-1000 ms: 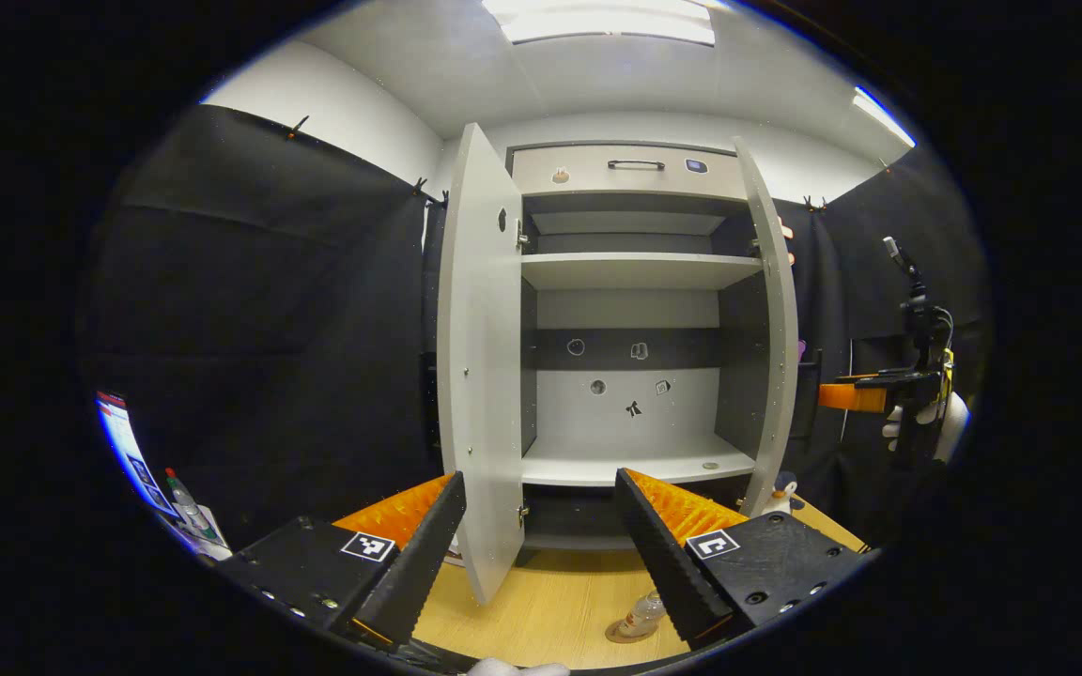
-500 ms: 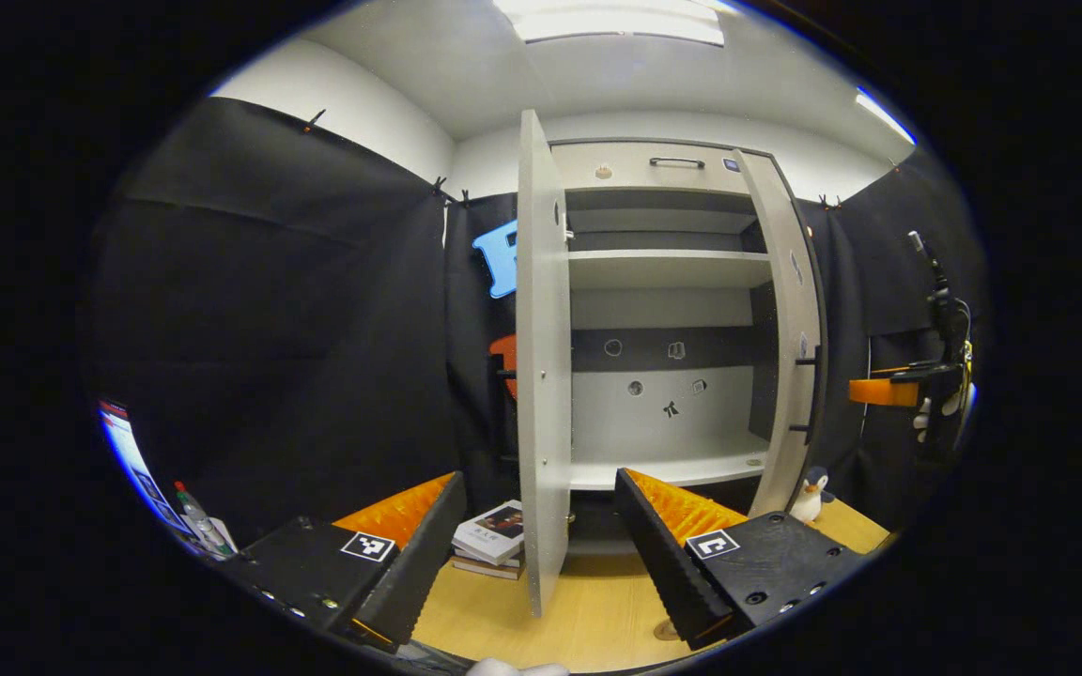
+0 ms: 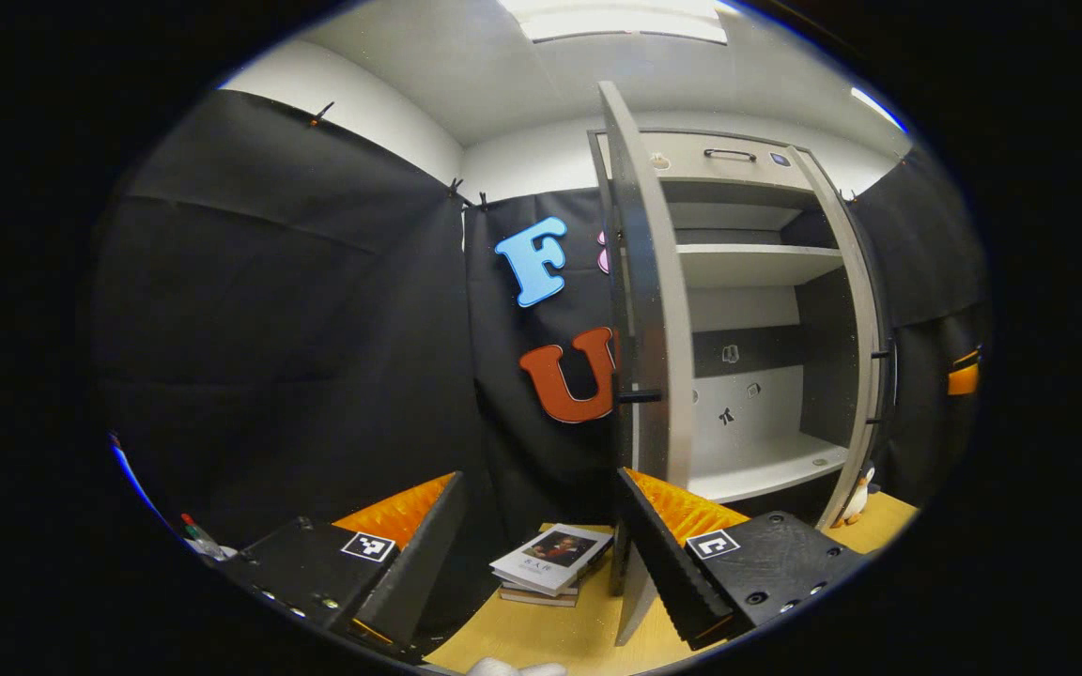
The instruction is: Grasp the bottle in the cabinet with the left hand and place it on the coaster, then close the right door with the right hand and the left door with the left hand.
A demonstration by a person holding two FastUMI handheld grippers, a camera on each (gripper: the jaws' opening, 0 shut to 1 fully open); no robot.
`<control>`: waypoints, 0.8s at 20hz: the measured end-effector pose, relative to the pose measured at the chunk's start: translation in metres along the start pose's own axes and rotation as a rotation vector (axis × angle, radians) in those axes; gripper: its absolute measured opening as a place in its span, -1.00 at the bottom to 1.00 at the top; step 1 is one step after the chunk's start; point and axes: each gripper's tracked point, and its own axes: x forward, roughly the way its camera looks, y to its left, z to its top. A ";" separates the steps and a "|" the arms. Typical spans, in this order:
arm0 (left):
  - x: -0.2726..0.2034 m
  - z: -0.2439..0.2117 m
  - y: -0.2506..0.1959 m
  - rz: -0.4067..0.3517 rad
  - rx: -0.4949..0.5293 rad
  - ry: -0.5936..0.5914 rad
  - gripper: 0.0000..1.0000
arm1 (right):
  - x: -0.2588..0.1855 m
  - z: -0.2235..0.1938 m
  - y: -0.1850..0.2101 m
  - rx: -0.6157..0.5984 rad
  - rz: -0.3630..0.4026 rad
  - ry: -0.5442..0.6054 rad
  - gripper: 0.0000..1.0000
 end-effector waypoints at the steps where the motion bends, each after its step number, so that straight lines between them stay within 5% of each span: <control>1: 0.010 -0.002 0.005 -0.005 0.000 -0.002 0.93 | -0.007 -0.005 0.005 -0.003 -0.007 0.012 0.67; 7: 0.060 -0.003 0.014 -0.058 -0.031 -0.016 0.93 | -0.026 -0.020 0.018 0.005 -0.039 0.056 0.67; 16: 0.072 0.000 -0.002 -0.129 -0.024 -0.030 0.86 | -0.039 -0.026 0.001 0.033 -0.060 0.067 0.67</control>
